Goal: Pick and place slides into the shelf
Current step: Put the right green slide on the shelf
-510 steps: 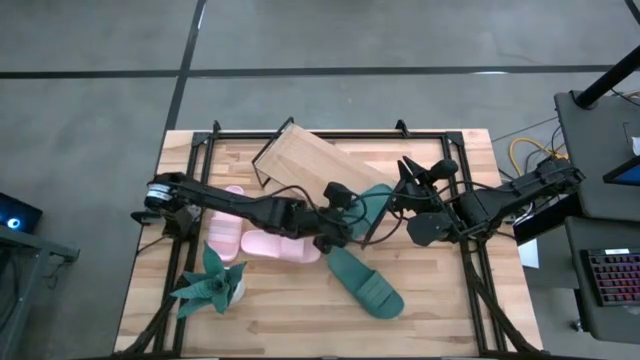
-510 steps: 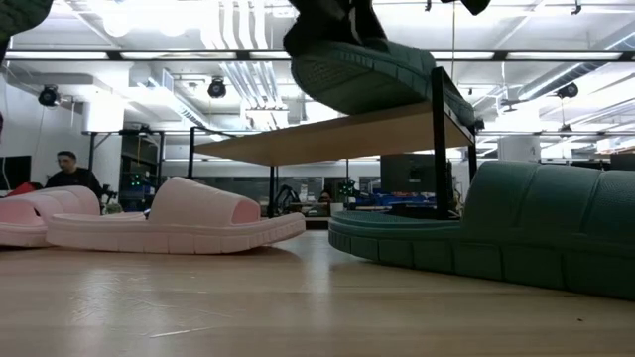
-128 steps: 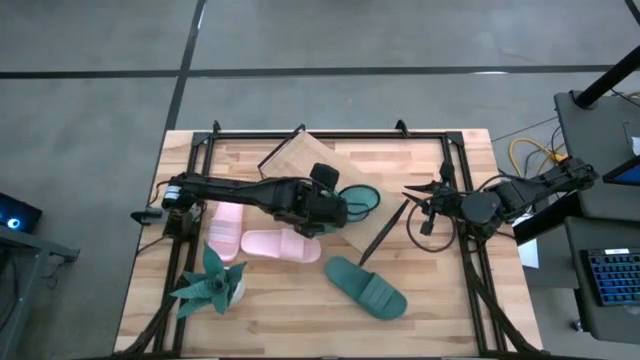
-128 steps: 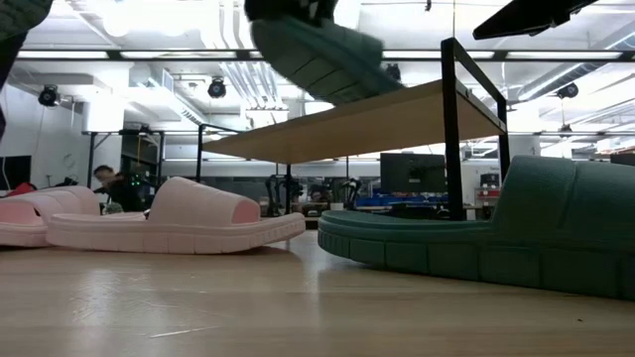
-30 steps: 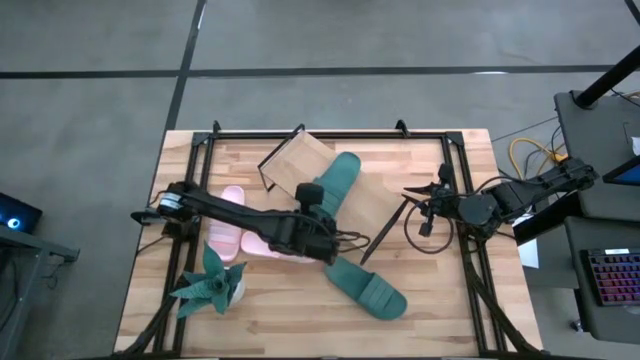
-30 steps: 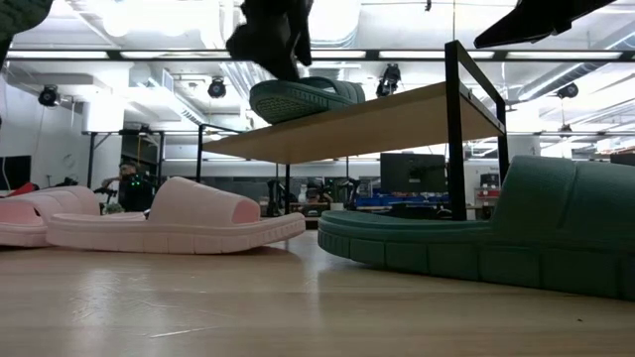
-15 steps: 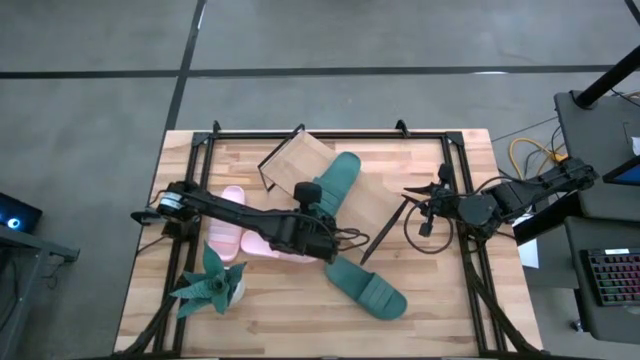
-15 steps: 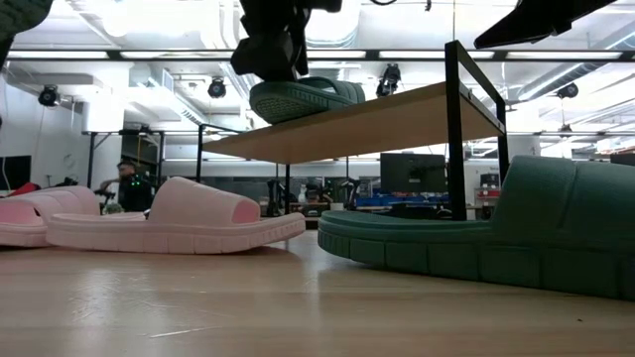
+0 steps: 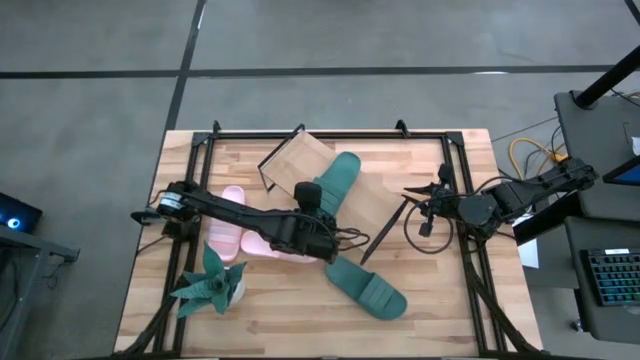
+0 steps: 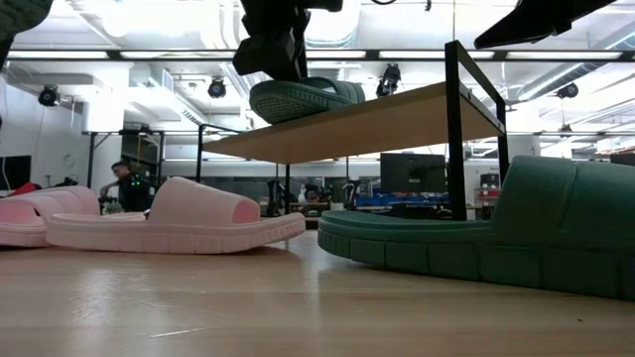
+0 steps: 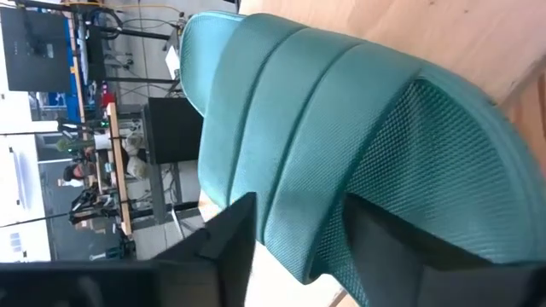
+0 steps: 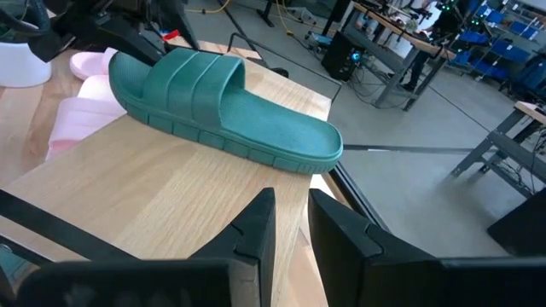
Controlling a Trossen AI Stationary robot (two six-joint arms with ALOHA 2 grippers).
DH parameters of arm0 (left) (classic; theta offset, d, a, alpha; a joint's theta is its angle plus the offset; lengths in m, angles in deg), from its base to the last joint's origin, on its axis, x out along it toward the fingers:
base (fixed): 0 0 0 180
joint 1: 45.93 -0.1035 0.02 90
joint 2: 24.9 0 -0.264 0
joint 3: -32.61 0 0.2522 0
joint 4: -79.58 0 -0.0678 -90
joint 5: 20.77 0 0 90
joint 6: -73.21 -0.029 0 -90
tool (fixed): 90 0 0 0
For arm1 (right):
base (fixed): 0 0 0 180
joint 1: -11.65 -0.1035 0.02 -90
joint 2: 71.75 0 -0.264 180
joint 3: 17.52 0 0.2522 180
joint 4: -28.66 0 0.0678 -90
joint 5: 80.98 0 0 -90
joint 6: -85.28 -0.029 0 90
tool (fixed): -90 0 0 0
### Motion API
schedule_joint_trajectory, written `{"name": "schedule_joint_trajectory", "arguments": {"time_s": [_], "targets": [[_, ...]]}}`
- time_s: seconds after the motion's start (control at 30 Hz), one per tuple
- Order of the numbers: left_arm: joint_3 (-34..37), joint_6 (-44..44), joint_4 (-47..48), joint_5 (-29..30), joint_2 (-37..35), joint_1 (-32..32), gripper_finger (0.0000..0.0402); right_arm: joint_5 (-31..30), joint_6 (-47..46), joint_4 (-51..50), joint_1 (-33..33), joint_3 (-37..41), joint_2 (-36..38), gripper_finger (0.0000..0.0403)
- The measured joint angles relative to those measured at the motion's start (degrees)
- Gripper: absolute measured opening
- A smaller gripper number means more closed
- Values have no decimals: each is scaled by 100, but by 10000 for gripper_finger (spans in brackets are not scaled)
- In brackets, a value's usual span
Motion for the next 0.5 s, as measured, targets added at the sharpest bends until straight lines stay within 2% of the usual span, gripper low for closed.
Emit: {"name": "schedule_joint_trajectory", "arguments": {"time_s": [0.33, 0.4, 0.5], "targets": [[2, -15, -221, -21, 0, -7, 29, 0, 0, 2, 0, 0, 0, 63], [2, -15, -220, -18, 0, -4, 11, 0, 0, 0, 0, 0, 0, 63], [2, -17, -218, -17, -2, -7, 5, 0, 0, 0, 1, 0, 0, 63]]}}
